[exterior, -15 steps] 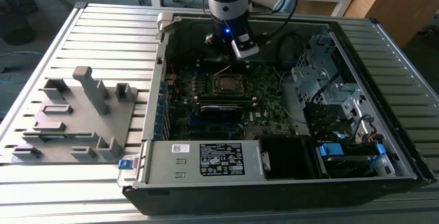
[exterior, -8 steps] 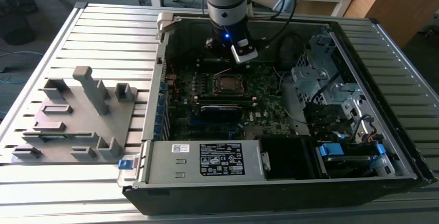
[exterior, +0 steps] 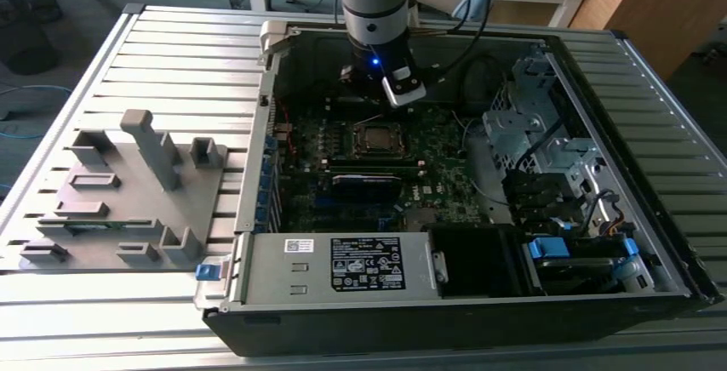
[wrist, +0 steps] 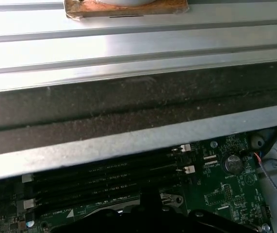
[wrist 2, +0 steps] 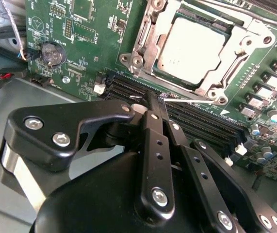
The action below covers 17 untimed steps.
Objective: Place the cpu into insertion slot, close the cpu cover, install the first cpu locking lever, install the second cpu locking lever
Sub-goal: 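Install the first cpu locking lever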
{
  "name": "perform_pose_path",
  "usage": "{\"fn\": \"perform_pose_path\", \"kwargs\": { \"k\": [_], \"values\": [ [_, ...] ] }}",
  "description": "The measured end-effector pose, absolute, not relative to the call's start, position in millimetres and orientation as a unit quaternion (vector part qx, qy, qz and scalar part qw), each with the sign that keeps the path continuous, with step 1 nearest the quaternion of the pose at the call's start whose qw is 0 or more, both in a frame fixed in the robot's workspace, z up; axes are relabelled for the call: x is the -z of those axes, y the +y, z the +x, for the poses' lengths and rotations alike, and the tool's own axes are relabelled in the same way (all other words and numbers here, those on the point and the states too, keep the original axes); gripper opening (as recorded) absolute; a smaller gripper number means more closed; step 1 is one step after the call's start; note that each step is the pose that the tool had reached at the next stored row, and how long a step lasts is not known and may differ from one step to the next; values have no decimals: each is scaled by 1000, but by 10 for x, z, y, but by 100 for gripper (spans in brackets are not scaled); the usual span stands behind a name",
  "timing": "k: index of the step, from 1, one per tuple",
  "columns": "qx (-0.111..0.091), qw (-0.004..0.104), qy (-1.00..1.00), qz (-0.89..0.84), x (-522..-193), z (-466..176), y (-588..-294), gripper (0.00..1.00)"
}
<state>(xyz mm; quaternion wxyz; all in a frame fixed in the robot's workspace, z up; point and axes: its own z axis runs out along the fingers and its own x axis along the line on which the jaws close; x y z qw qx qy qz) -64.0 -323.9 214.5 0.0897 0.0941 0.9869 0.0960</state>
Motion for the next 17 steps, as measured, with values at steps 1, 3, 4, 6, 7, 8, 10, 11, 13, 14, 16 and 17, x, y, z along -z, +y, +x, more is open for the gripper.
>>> {"fn": "perform_pose_path", "kwargs": {
  "k": [1, 3, 4, 6, 7, 8, 10, 11, 13, 14, 16, 17],
  "values": [
    [-96, 90, 987, 94, -2135, -641, -3239, 10],
    [-95, 90, 987, 94, -2111, -641, -3239, 10],
    [-94, 90, 987, 94, -2103, -642, -3237, 10],
    [-93, 90, 987, 94, -2094, -641, -3224, 10],
    [-92, 90, 987, 94, -2091, -641, -3213, 10],
    [-91, 90, 987, 94, -2088, -641, -3201, 10],
    [-90, 90, 987, 94, -2083, -641, -3179, 10],
    [-89, 90, 987, 94, -2079, -641, -3174, 10],
    [-87, 91, 988, 93, -2071, -641, -3170, 10],
    [-86, 91, 988, 93, -2065, -641, -3169, 10],
    [-83, 91, 988, 93, -2052, -641, -3165, 10],
    [-80, 92, 988, 93, -2048, -641, -3162, 10]
  ]
}}
